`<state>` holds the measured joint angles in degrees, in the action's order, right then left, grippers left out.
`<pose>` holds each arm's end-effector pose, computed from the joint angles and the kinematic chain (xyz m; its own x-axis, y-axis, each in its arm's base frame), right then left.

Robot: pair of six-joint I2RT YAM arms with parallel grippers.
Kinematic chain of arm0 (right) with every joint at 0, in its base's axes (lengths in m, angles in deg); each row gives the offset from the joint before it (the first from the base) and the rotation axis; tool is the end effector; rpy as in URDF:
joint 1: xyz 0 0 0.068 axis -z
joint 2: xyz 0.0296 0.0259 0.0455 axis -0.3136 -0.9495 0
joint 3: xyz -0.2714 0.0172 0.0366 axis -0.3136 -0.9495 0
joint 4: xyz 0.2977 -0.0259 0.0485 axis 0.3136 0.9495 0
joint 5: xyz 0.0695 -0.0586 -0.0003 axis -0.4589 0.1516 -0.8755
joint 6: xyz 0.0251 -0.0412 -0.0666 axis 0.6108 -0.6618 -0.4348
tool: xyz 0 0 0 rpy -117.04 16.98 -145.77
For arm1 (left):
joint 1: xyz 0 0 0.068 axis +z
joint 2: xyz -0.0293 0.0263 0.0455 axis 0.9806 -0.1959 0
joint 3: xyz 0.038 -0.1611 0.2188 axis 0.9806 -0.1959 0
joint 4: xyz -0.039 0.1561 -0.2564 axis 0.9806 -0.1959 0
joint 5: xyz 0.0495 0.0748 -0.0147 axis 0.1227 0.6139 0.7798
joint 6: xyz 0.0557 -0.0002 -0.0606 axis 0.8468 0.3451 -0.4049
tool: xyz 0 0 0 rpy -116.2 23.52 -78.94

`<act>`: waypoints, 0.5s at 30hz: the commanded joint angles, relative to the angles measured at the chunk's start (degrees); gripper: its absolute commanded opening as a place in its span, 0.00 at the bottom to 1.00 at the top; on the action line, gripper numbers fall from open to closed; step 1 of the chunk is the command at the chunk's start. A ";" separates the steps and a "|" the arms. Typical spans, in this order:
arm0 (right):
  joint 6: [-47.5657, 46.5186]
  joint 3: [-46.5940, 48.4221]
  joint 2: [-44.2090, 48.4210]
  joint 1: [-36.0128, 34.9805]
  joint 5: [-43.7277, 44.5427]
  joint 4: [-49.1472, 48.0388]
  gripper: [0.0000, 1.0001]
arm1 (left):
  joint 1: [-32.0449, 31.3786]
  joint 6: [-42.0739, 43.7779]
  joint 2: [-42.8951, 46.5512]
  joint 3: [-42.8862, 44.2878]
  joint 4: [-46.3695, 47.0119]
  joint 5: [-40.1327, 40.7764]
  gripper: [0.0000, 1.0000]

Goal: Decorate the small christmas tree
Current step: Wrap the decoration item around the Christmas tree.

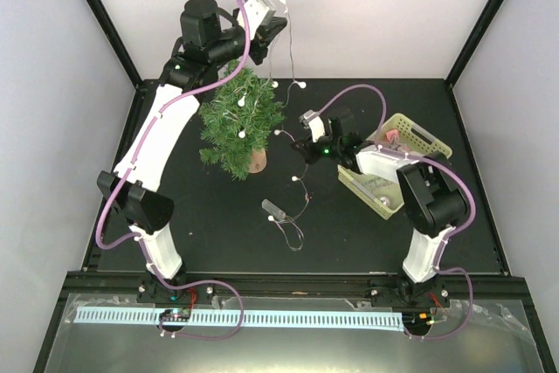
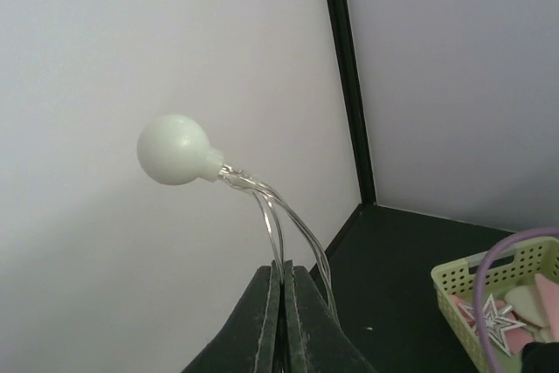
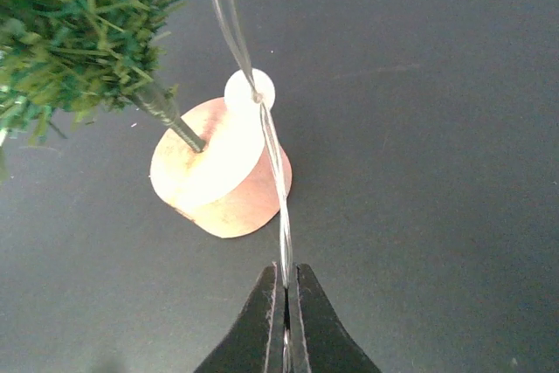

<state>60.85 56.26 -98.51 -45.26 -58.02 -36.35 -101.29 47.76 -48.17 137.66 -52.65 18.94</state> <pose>0.3869 0.2397 0.1318 -0.5526 -0.2262 -0.8022 -0.7425 0.5707 0.3506 0.4252 -0.2166 0.5102 0.1794 0.1681 -0.9693 0.7824 0.5729 0.2442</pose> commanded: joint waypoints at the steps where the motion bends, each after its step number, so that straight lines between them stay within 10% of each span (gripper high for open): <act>1: 1.59 -2.24 8.47 -0.18 1.96 2.38 0.01 | -0.35 2.65 1.15 1.21 0.24 1.56 0.02; 15: 4.28 -0.76 36.36 -0.23 12.74 22.23 0.01 | 3.37 2.93 -0.92 2.54 5.78 0.79 0.02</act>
<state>63.86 52.56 -66.62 -45.26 -50.87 -20.43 -99.26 52.00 -48.17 137.66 -50.64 21.39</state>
